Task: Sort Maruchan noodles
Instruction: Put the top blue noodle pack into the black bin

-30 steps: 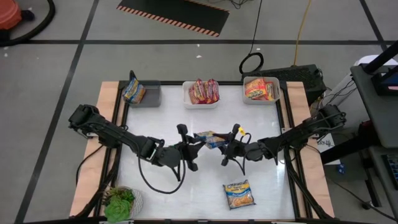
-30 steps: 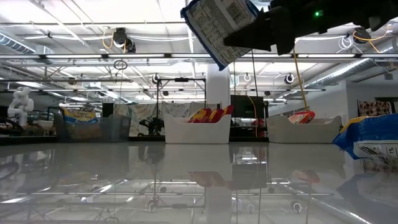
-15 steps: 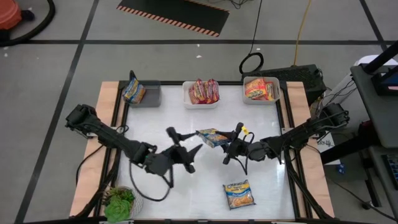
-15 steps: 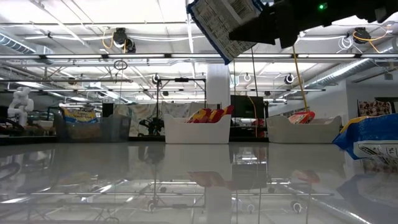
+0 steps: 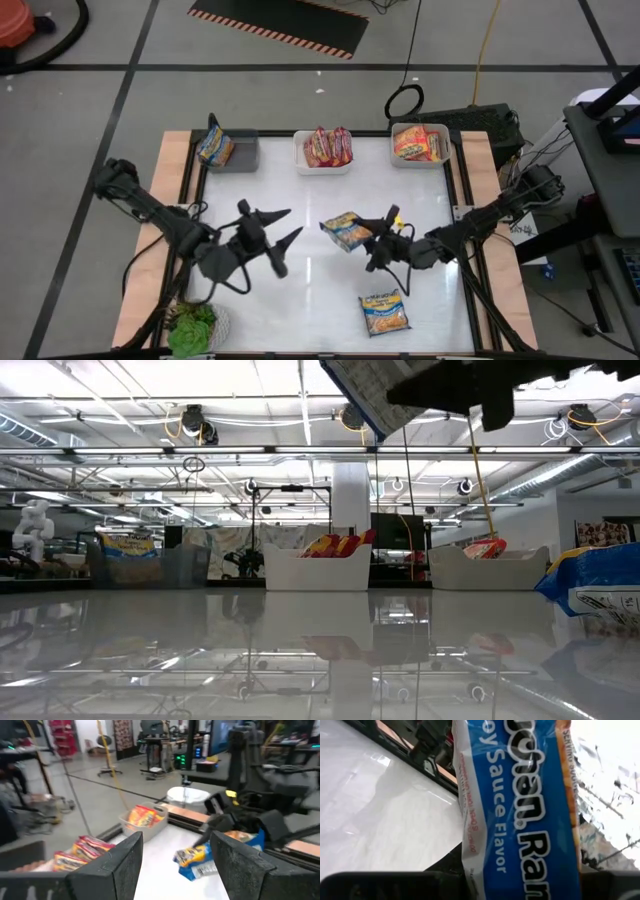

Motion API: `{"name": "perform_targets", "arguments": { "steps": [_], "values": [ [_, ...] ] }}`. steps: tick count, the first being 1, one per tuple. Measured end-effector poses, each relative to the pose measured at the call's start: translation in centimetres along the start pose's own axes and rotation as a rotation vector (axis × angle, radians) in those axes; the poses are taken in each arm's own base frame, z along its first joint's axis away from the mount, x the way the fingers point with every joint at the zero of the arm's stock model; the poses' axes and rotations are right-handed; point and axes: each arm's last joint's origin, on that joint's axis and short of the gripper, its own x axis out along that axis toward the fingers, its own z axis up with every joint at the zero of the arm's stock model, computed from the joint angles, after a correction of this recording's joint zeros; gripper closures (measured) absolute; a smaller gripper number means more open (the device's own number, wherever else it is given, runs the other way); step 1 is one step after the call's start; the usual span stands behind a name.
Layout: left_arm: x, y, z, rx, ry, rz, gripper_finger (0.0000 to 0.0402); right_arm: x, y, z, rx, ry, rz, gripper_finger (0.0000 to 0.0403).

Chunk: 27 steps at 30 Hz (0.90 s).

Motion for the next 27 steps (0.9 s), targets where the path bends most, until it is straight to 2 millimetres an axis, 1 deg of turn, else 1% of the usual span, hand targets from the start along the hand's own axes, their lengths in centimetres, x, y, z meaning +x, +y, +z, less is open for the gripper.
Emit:
{"name": "perform_targets", "arguments": {
  "steps": [3, 6, 10, 14, 18, 22, 25, 27],
  "values": [
    [-1.1, 0.1, 0.4, -0.04, -0.002, -0.036, 0.0165, -0.5, 0.1, 0.5, -0.05, -0.03, 0.003, 0.0286],
    [-1.7, 0.6, 1.0, -0.075, -0.003, -0.048, 0.0165, -1.0, 0.2, 1.0, -0.103, -0.068, -0.003, 0.0289],
    [-1.7, 1.6, 1.2, -0.202, 0.053, -0.098, 0.0165, -1.9, 0.2, 1.9, -0.172, -0.128, -0.014, 0.029],
    [-1.2, 2.3, 0.9, -0.33, 0.177, -0.211, 0.0165, -2.8, 0.4, 2.6, -0.244, -0.179, -0.019, 0.0286],
    [-0.6, 2.1, 0.8, -0.423, 0.341, -0.436, 0.0165, -3.2, 0.9, 3.8, -0.301, -0.209, -0.012, 0.0291],
    [-0.6, 1.9, 1.6, -0.505, 0.335, -0.527, 0.0165, -2.8, 2.2, 5.5, -0.393, -0.226, -0.014, 0.0288],
    [-0.7, 1.9, 2.4, -0.555, 0.3, -0.565, 0.0165, -2.2, 3.6, 6.8, -0.494, -0.229, -0.019, 0.0287],
    [-0.7, 1.9, 2.4, -0.582, 0.31, -0.572, 0.0165, -1.6, 4.8, 7.6, -0.572, -0.209, -0.034, 0.0289]
  ]
}}
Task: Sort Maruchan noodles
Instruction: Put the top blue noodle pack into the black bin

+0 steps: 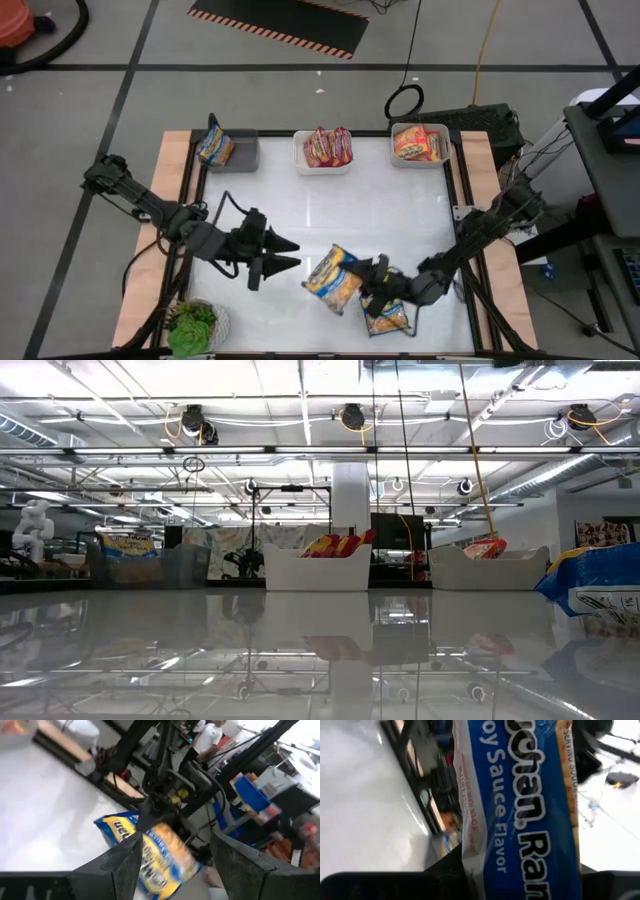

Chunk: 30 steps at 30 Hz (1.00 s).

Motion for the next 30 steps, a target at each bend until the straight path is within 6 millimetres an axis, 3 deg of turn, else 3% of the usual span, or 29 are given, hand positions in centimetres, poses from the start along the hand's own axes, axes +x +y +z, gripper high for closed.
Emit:
{"name": "perform_targets", "arguments": {
  "steps": [4, 9, 13, 24, 30],
  "values": [
    [-0.2, 0.5, -0.1, -0.164, 0.032, 0.032, 0.0165, 1.3, 1.6, 1.8, -0.179, 0.086, -0.019, 0.029],
    [0.0, 1.9, -1.7, -0.277, 0.187, 0.165, 0.0165, 2.1, 2.4, 3.3, -0.251, 0.084, -0.086, 0.0288],
    [0.4, 2.5, -2.7, -0.284, 0.241, 0.233, 0.0165, 2.2, 2.4, 4.1, -0.268, 0.037, -0.116, 0.0289],
    [1.3, 2.6, -3.5, -0.285, 0.312, 0.206, 0.0165, 2.0, 2.4, 4.6, -0.247, -0.04, -0.13, 0.0287],
    [3.3, 2.5, -4.8, -0.306, 0.347, 0.166, 0.0165, 2.1, 2.6, 4.6, -0.243, -0.056, -0.115, 0.0287]
  ]
}}
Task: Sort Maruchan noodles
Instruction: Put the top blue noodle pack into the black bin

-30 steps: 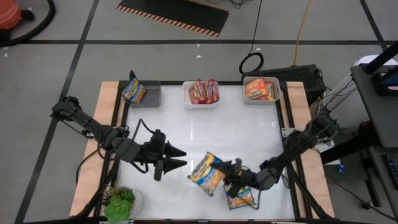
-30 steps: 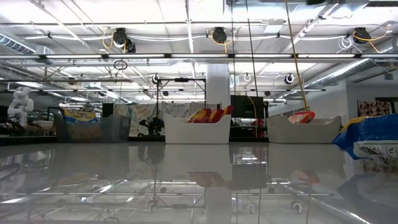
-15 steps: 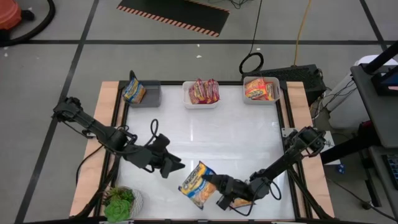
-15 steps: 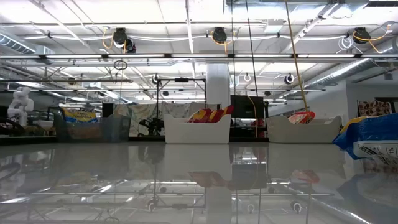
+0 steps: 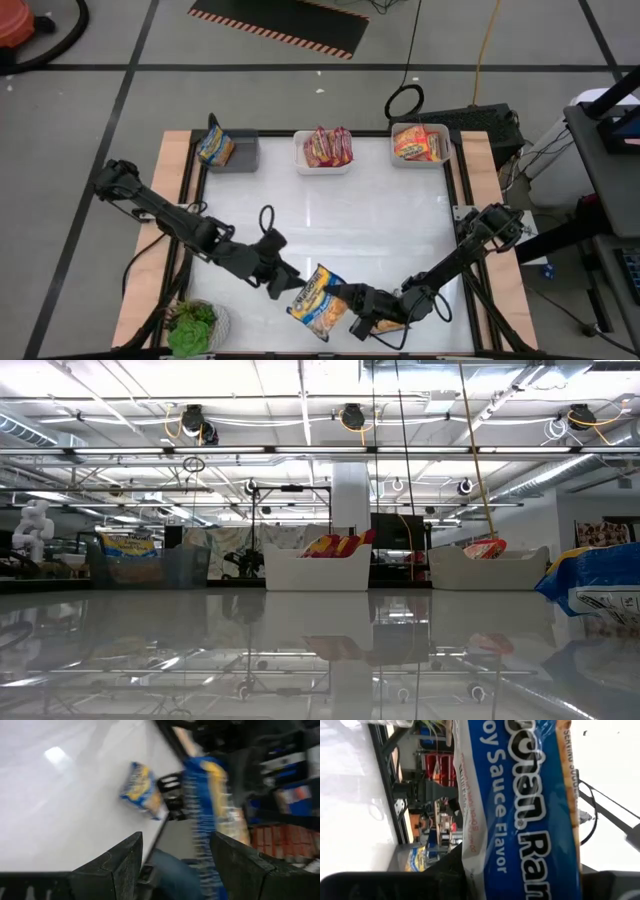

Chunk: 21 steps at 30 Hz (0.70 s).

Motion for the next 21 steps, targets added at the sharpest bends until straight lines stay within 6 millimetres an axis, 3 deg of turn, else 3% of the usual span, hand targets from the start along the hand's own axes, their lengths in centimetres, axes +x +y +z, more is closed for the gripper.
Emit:
{"name": "perform_targets", "arguments": {
  "steps": [5, 21],
  "values": [
    [1.4, -0.5, -0.2, -0.024, -0.009, -0.068, 0.0165, -0.1, 0.0, 0.1, -0.003, 0.007, 0.005, 0.0287],
    [1.7, -1.4, 0.2, -0.046, -0.001, -0.18, 0.0165, -0.2, 0.0, 0.0, 0.016, 0.03, 0.01, 0.0287]
  ]
}}
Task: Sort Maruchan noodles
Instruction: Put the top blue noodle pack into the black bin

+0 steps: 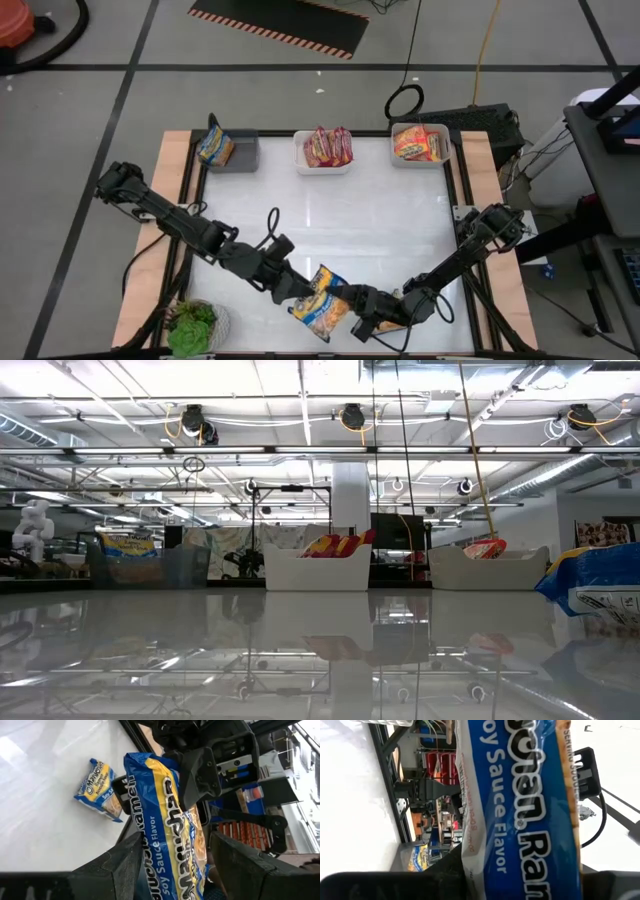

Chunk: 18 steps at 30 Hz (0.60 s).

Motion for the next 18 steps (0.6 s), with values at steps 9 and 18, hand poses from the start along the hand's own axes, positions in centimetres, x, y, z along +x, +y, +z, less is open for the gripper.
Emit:
{"name": "perform_targets", "arguments": {
  "steps": [9, 18],
  "values": [
    [0.0, 0.4, -0.2, -0.046, 0.019, 0.042, 0.0165, 0.2, 0.1, -0.2, -0.013, 0.02, 0.005, 0.0287],
    [2.6, 1.1, -1.3, -0.096, 0.055, 0.02, 0.0165, 0.3, 0.1, -0.4, -0.033, 0.06, 0.014, 0.0287]
  ]
}}
